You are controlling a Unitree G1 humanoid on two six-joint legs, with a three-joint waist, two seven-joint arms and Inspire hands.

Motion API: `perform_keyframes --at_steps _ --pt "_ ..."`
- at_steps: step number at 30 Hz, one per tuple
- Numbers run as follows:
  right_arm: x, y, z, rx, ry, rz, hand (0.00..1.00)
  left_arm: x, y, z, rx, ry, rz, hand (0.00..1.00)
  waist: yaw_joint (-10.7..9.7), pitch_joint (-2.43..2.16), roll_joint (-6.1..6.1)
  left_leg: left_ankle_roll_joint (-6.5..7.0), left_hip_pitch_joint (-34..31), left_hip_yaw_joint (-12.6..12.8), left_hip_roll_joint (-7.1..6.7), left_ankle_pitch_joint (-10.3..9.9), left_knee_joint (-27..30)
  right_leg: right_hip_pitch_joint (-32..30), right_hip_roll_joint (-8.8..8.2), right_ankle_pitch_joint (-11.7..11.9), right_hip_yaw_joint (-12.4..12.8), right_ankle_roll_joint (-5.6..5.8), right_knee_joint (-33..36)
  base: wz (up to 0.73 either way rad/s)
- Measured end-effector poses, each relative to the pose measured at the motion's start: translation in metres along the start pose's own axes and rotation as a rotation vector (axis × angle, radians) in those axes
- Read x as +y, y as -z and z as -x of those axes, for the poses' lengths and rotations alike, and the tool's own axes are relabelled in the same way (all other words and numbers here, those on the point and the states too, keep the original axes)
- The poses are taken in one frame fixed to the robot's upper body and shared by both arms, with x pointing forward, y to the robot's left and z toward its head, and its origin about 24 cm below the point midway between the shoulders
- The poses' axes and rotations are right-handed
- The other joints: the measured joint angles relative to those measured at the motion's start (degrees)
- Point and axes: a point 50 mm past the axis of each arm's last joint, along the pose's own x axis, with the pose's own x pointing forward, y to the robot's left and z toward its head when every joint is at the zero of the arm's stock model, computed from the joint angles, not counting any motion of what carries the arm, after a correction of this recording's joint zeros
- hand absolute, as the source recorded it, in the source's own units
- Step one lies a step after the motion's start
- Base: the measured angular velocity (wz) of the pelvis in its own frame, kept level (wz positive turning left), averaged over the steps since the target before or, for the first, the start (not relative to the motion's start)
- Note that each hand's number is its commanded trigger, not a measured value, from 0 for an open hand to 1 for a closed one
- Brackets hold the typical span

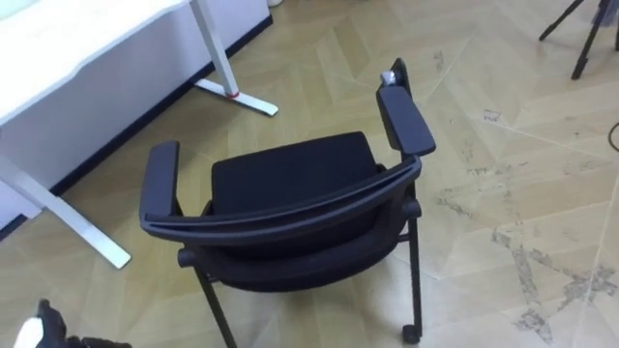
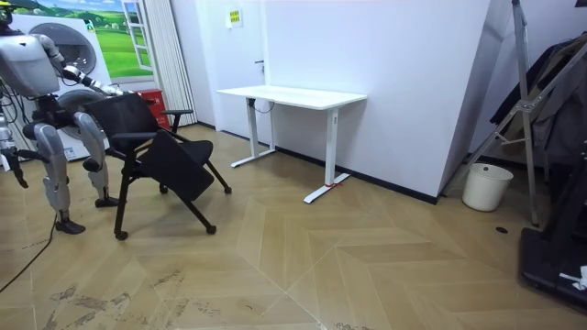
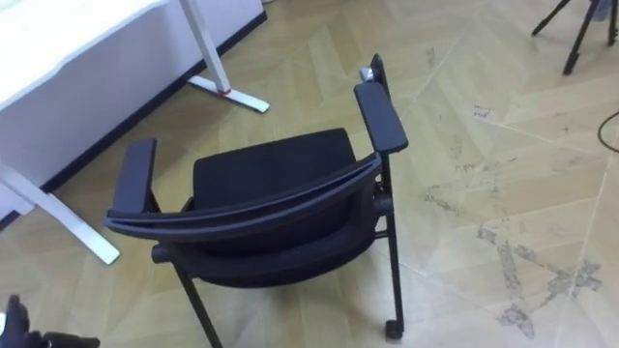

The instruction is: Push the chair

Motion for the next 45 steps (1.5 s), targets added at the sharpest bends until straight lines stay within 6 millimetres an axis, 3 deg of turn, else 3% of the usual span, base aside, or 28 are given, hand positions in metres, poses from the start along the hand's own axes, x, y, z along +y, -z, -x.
perform_keyframes --at_steps 3,11,18,31,36,40,45 --pt "0.003 0.000 0.000 -0.004 -0.007 -0.001 0.00 0.011 -0.028 -0.002 -0.119 -0.049 0.030 0.00 0.1 -0.12 -0.56 0.04 -0.5 -0.1 -0.01 0.0 0.2 -0.3 0.00 -0.1 0.0 0.04 0.0 0.02" --pt "0.005 0.003 0.000 0.005 -0.013 -0.002 0.00 0.018 -0.051 -0.002 -0.214 -0.084 0.015 0.00 -0.2 -0.68 0.16 0.00 -0.3 -0.5 -0.02 -0.1 0.1 0.1 0.08 -0.1 -0.2 -0.04 0.0 0.01" --pt "0.013 0.002 0.000 0.005 -0.058 0.045 0.00 0.021 -0.094 0.011 -0.417 -0.125 -0.083 0.00 -0.1 -0.44 -0.16 -0.02 -0.5 -1.1 0.00 -0.1 0.2 0.3 0.21 0.0 -0.3 -0.06 0.1 0.04" --pt "0.018 0.003 0.000 0.013 -0.089 0.069 0.00 0.009 -0.104 0.017 -0.475 -0.063 -0.220 0.00 -1.8 -0.11 -0.79 -0.05 -0.9 -1.7 -0.01 -0.1 0.8 0.4 0.27 0.0 -0.5 -0.14 -0.1 0.01" --pt "0.021 -0.001 0.000 0.007 -0.089 0.058 0.00 0.000 -0.125 0.030 -0.578 -0.015 -0.326 0.00 -1.8 -0.08 -0.70 -0.04 -1.6 -1.7 -0.03 -0.1 1.2 0.0 0.25 0.0 -0.2 -0.17 0.0 0.00" --pt "0.023 -0.003 0.000 0.001 -0.092 0.060 0.00 -0.006 -0.131 0.035 -0.587 0.048 -0.376 0.00 -2.1 -0.03 -0.24 -0.04 -1.8 -2.0 -0.06 -0.1 1.1 -0.1 0.25 0.0 -0.4 -0.17 -0.1 0.05" --pt "0.029 -0.008 -0.001 -0.010 -0.125 0.082 0.00 -0.007 -0.149 0.048 -0.639 0.136 -0.448 0.00 -3.3 -0.12 -0.03 -0.01 -3.5 -3.4 -0.28 -0.1 2.1 -0.5 0.13 0.0 -1.9 -0.17 -0.2 0.14"
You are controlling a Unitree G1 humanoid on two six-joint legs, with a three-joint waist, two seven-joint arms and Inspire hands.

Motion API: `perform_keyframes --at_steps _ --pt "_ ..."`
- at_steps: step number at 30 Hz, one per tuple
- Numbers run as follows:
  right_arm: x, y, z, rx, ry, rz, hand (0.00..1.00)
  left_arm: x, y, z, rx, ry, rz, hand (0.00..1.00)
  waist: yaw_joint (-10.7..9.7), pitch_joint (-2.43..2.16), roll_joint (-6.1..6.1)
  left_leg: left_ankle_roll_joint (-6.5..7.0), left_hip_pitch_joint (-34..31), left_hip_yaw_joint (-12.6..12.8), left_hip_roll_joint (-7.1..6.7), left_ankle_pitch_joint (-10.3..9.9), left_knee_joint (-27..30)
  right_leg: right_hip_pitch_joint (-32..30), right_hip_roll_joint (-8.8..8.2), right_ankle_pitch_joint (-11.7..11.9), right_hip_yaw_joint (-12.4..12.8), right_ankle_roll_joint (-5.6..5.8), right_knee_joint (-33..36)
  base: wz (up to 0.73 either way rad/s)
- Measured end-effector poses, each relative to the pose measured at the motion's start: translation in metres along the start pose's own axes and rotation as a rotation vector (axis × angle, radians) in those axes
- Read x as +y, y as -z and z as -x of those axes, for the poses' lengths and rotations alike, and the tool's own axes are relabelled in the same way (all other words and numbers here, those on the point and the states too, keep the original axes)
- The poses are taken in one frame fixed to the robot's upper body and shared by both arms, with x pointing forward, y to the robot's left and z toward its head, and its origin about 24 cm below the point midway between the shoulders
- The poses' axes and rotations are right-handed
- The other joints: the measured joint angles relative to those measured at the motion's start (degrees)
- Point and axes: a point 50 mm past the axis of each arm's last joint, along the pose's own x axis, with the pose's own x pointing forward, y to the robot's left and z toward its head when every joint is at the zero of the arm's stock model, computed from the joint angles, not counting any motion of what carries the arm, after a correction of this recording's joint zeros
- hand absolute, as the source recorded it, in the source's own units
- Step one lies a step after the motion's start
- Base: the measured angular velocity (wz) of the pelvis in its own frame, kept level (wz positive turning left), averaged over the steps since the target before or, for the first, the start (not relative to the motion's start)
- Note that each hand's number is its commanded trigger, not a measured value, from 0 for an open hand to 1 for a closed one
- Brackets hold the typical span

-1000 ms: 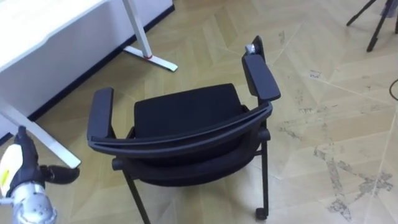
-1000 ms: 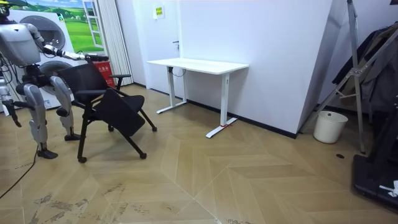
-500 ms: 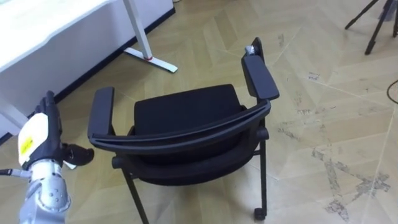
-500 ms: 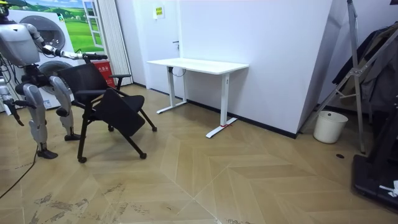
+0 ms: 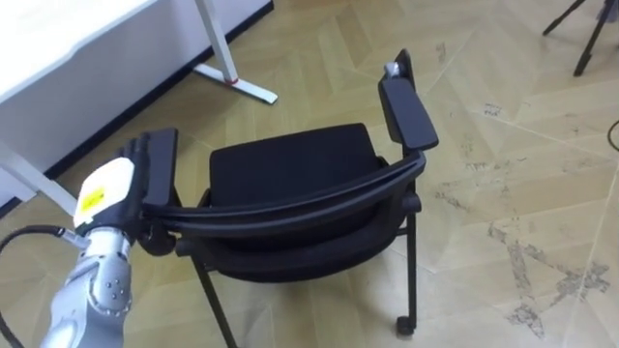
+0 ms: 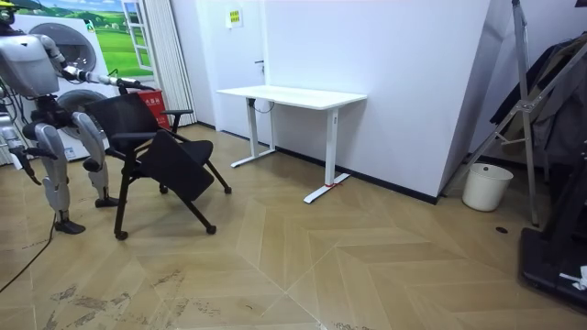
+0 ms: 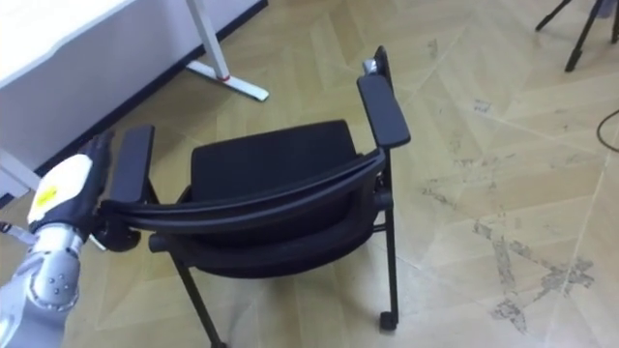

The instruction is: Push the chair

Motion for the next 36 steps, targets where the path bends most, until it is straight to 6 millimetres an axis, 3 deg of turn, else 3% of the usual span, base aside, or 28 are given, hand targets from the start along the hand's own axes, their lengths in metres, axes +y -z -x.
perform_keyframes --at_steps 6,12,19,28,29,36 --pt "0.000 0.001 -0.001 0.017 0.002 -0.002 0.00 0.008 -0.017 0.003 -0.082 0.108 -0.079 0.00 -0.6 0.03 0.59 0.01 -0.1 -0.4 -0.18 0.0 0.0 0.0 -0.13 0.0 -0.2 0.00 0.1 0.03" --pt "0.003 -0.004 -0.001 0.010 0.000 -0.007 0.00 0.008 -0.026 0.006 -0.112 0.219 -0.086 0.00 -3.1 0.16 0.80 0.01 0.0 -0.5 -0.43 0.0 0.0 0.0 -0.35 -0.1 0.0 0.11 0.1 0.00" --pt "-0.002 0.002 -0.001 0.035 0.016 -0.008 0.00 0.020 -0.042 0.012 -0.163 0.238 -0.085 0.00 -3.3 0.37 1.07 0.11 -0.2 -0.5 -0.59 -0.1 0.1 -0.4 -0.50 -0.2 0.5 0.26 0.1 -0.01" --pt "0.002 -0.006 -0.002 0.013 0.004 -0.006 0.00 0.012 -0.049 0.015 -0.202 0.328 -0.065 0.00 -4.3 0.63 1.51 0.12 -0.1 -0.5 -0.59 -0.1 0.0 -0.2 -0.49 -0.2 0.3 0.26 0.1 0.01" --pt "0.002 -0.007 -0.002 0.012 0.004 -0.005 0.00 0.010 -0.052 0.016 -0.216 0.338 -0.068 0.00 -4.5 0.85 1.18 0.13 -0.1 -0.5 -0.59 -0.1 0.0 -0.3 -0.49 -0.2 0.4 0.26 0.1 -0.03" --pt "0.005 -0.011 -0.002 0.002 0.002 -0.006 0.00 -0.018 -0.056 0.018 -0.232 0.443 -0.070 0.00 -5.3 0.72 1.37 0.13 -0.1 -0.4 -0.58 -0.1 0.0 -0.4 -0.48 -0.2 0.5 0.25 0.3 0.00"
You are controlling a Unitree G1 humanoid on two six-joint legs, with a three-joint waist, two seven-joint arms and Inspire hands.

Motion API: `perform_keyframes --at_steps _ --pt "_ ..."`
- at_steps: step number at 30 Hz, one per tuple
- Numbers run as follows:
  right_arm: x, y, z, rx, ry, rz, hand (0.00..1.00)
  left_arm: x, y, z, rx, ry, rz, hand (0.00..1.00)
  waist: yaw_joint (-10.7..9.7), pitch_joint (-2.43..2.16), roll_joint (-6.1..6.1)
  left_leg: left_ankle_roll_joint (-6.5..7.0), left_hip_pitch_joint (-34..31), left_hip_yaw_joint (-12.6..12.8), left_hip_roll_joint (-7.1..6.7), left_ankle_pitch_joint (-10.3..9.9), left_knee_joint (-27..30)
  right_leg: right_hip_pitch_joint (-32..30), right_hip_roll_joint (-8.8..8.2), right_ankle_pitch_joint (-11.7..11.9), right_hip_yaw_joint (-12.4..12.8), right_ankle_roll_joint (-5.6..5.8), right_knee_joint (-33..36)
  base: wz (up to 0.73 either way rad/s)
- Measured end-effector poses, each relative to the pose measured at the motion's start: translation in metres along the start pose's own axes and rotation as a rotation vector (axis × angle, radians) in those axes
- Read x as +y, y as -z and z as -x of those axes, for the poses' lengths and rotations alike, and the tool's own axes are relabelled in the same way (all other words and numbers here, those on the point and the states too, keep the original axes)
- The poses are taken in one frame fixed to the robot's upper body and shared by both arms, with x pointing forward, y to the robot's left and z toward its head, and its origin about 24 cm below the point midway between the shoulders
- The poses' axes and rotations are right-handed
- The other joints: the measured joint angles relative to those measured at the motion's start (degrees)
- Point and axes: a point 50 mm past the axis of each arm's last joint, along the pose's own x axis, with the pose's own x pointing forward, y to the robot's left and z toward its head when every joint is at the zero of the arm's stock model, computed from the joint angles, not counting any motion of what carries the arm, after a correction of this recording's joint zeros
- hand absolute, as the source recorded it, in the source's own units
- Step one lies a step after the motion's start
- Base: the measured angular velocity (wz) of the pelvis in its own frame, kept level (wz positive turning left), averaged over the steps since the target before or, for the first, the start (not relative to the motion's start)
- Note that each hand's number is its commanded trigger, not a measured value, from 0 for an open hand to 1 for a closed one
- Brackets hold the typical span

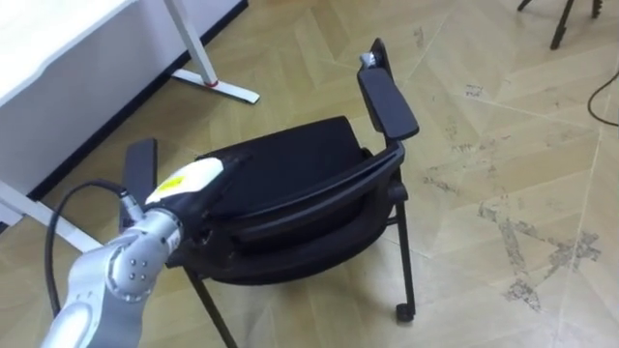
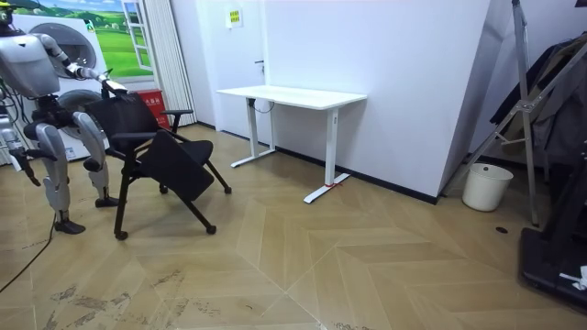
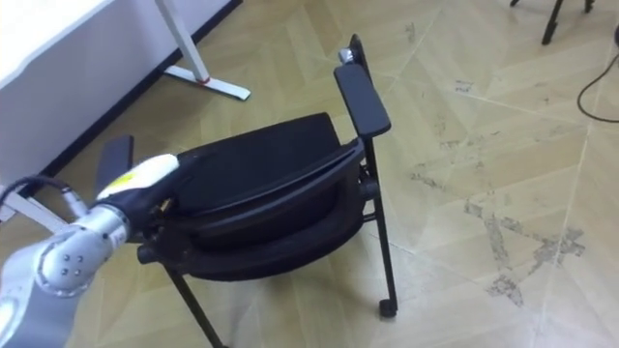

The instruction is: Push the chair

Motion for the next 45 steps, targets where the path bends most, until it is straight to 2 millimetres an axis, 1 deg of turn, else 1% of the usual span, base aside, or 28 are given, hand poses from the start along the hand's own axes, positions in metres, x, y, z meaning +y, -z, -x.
perform_keyframes --at_steps 4,5,7,8,9,10,11,12,17,19,24,28,29,30,31,33,35,39,42,45 --pt "-0.001 0.000 0.000 0.001 0.019 0.000 0.00 -0.005 0.008 -0.005 0.019 0.001 -0.005 0.00 0.0 -0.02 -0.02 0.00 0.9 0.7 0.01 0.0 -0.2 0.4 -0.04 0.0 0.9 0.00 0.0 -0.11" --pt "-0.001 0.000 0.000 0.000 0.020 0.001 0.00 -0.007 0.011 -0.007 0.030 -0.003 -0.004 0.00 -0.5 -0.04 -0.06 0.00 1.3 1.0 0.01 0.0 -0.5 0.6 -0.04 0.0 1.1 0.01 0.0 -0.07" --pt "-0.002 0.000 0.000 -0.002 0.027 0.002 0.00 -0.009 0.016 -0.008 0.045 -0.005 -0.001 0.00 -0.7 0.03 -0.24 0.00 2.1 1.2 0.01 0.0 -0.8 1.0 -0.07 0.0 1.3 0.04 0.0 -0.07" --pt "-0.003 0.002 0.000 -0.001 0.036 0.004 0.00 -0.012 0.019 -0.010 0.056 0.001 0.001 0.00 -0.7 -0.03 -0.55 0.00 2.8 1.4 0.00 0.0 -1.1 1.4 -0.08 -0.1 1.5 0.06 0.1 -0.09" --pt "-0.005 0.003 0.001 -0.002 0.043 0.003 0.00 -0.014 0.021 -0.012 0.068 0.001 0.007 0.00 -0.7 0.05 -1.06 0.00 3.5 1.5 -0.01 0.0 -1.2 2.0 -0.08 -0.3 1.6 0.09 0.1 -0.07" --pt "-0.005 0.004 0.001 -0.001 0.047 0.003 0.00 -0.014 0.022 -0.013 0.073 -0.001 0.010 0.00 -0.7 -0.06 -1.34 0.00 3.8 1.5 -0.01 0.0 -1.2 2.1 -0.09 -0.5 1.7 0.06 0.1 -0.07" --pt "-0.006 0.005 0.001 0.003 0.056 0.003 0.00 -0.015 0.024 -0.015 0.081 -0.010 0.015 0.00 -0.6 -0.20 -1.88 -0.01 4.1 1.6 0.01 0.0 -1.2 2.3 -0.05 -0.7 2.1 0.04 0.2 -0.06" --pt "-0.007 0.005 0.001 0.003 0.065 0.002 0.00 -0.016 0.026 -0.016 0.084 -0.018 0.014 0.00 -0.6 -0.17 -2.13 -0.01 4.4 1.7 0.05 0.0 -1.1 2.6 0.00 -0.7 2.3 0.04 0.2 -0.04" --pt "-0.010 0.010 0.002 0.031 0.099 0.002 0.00 -0.020 0.031 -0.023 0.096 -0.045 0.015 0.00 -0.8 -0.32 -2.54 0.06 4.6 1.7 0.12 0.0 -0.4 2.8 -0.01 -0.7 2.6 0.22 0.5 -0.02" --pt "-0.010 0.011 0.002 0.041 0.111 0.010 0.00 -0.021 0.033 -0.023 0.102 -0.054 0.016 0.00 -0.7 -0.40 -2.72 0.07 4.8 2.1 0.14 0.1 -0.4 2.6 -0.09 -0.8 3.0 0.26 1.0 -0.10" --pt "-0.008 0.004 0.002 0.012 0.110 0.039 0.00 -0.025 0.036 -0.022 0.102 -0.094 -0.007 0.00 -0.5 -0.51 -2.91 0.16 5.0 2.9 0.20 0.1 -0.5 2.1 -0.08 -0.6 4.1 0.48 1.1 -0.10" --pt "-0.009 0.002 0.002 0.002 0.113 0.024 0.00 -0.026 0.038 -0.023 0.111 -0.108 -0.010 0.00 -0.5 -0.64 -3.12 0.21 5.2 2.9 0.20 0.1 -0.5 2.1 -0.07 -0.5 4.2 0.46 1.2 -0.02" --pt "-0.010 0.002 0.002 0.002 0.118 0.016 0.00 -0.027 0.038 -0.023 0.112 -0.110 -0.010 0.00 -0.5 -0.74 -3.27 0.22 5.2 2.9 0.20 0.1 -0.5 2.1 -0.07 -0.5 4.2 0.43 1.2 0.00" --pt "-0.010 0.001 0.002 0.001 0.122 0.006 0.00 -0.027 0.038 -0.023 0.113 -0.110 -0.012 0.17 -0.5 -0.82 -3.41 0.22 5.2 2.9 0.20 0.1 -0.5 2.2 -0.07 -0.5 4.2 0.38 1.2 0.00" --pt "-0.011 0.001 0.002 0.000 0.124 0.004 0.00 -0.027 0.039 -0.023 0.114 -0.110 -0.016 1.00 -0.5 -0.86 -3.47 0.22 5.2 2.9 0.20 0.1 -0.5 2.2 -0.07 -0.5 4.2 0.37 1.3 0.00" --pt "-0.011 0.001 0.002 -0.002 0.130 0.004 0.00 -0.028 0.039 -0.023 0.124 -0.109 -0.040 1.00 -0.4 -1.04 -3.76 0.22 5.4 3.0 0.21 0.1 -0.5 2.3 -0.07 -0.4 4.3 0.24 1.3 0.00" --pt "-0.012 0.001 0.002 -0.002 0.134 -0.009 0.00 -0.030 0.040 -0.024 0.134 -0.112 -0.055 1.00 -0.3 -1.12 -3.90 0.22 5.7 3.0 0.21 0.1 -0.6 2.5 -0.07 -0.4 4.4 0.21 1.3 0.00" --pt "-0.014 0.001 0.002 -0.002 0.143 -0.034 0.00 -0.032 0.042 -0.024 0.139 -0.104 -0.072 1.00 0.3 -1.13 -3.97 0.22 6.4 3.2 0.27 0.1 -0.6 2.9 -0.06 -0.5 4.7 0.48 1.2 -0.05" --pt "-0.014 0.001 0.002 -0.003 0.141 -0.034 0.00 -0.033 0.041 -0.024 0.133 -0.099 -0.111 1.00 0.8 -1.13 -3.97 0.22 6.3 3.2 0.26 0.1 -0.6 2.9 -0.08 -0.5 4.8 0.52 1.1 0.00" --pt "-0.014 0.001 0.002 -0.003 0.140 -0.034 0.00 -0.034 0.040 -0.024 0.134 -0.093 -0.148 1.00 0.9 -1.13 -3.95 0.22 6.3 3.2 0.26 0.1 -0.6 2.9 -0.07 -0.5 4.7 0.45 1.1 0.00"
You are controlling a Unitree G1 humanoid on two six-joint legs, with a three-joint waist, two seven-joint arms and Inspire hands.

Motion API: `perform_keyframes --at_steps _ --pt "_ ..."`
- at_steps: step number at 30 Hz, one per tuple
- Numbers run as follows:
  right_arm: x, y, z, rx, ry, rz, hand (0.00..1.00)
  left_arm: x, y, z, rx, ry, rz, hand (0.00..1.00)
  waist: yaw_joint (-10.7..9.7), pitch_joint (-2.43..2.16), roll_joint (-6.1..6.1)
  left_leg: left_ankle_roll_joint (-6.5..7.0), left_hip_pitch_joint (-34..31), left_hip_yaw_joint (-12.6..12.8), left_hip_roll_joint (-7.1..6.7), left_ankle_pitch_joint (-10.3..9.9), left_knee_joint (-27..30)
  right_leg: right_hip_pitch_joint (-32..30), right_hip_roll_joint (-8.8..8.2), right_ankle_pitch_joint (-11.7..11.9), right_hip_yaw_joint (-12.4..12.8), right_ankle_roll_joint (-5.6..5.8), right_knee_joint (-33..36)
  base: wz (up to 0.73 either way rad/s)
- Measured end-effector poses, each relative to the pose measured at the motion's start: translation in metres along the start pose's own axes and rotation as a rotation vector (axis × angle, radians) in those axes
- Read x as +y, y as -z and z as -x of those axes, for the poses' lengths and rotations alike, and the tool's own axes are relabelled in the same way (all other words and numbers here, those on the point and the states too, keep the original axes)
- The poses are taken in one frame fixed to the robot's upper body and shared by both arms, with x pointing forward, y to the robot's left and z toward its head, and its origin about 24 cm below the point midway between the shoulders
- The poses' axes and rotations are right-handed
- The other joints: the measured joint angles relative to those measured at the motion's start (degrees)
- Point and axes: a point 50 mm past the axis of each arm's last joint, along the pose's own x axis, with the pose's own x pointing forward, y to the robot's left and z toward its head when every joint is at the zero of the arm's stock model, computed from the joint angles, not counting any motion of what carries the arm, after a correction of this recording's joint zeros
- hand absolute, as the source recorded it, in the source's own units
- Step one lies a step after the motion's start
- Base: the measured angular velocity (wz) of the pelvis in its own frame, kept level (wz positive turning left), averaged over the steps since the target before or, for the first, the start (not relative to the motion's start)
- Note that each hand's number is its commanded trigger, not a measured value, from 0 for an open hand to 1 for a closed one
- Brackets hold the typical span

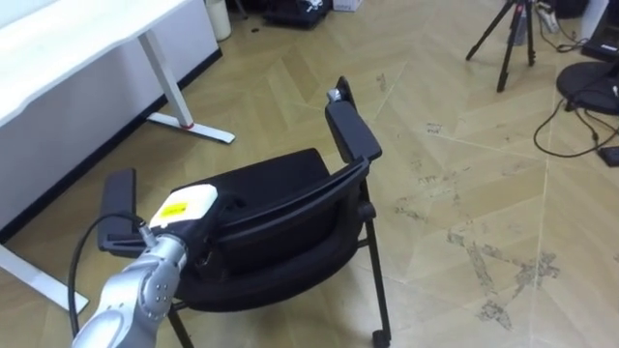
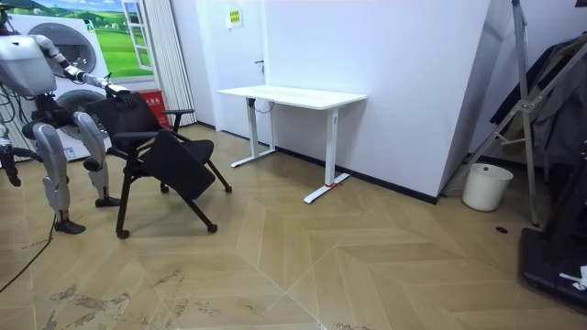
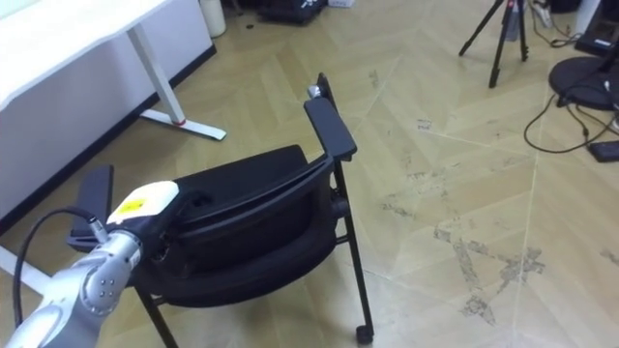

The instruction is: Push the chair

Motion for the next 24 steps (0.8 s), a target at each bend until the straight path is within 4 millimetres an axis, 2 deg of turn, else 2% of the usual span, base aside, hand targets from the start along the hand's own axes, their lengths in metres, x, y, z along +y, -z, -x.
perform_keyframes --at_steps 10,24 --pt "0.0046 -0.0092 0.0004 -0.044 -0.034 0.037 0.00 -0.0006 -0.0012 0.0005 -0.008 -0.018 -0.022 1.00 0.0 -0.04 0.04 0.00 -0.5 -0.1 0.00 0.0 0.2 -0.1 0.02 0.2 -0.2 -0.21 0.0 0.02" --pt "0.0040 -0.0097 0.0004 -0.051 -0.029 0.043 0.00 0.0023 -0.0039 0.0005 -0.017 -0.036 -0.026 1.00 -0.5 -0.19 0.29 0.16 -1.2 -0.2 0.00 -0.1 0.1 -0.4 0.01 0.2 -0.9 -0.22 -0.1 0.01"
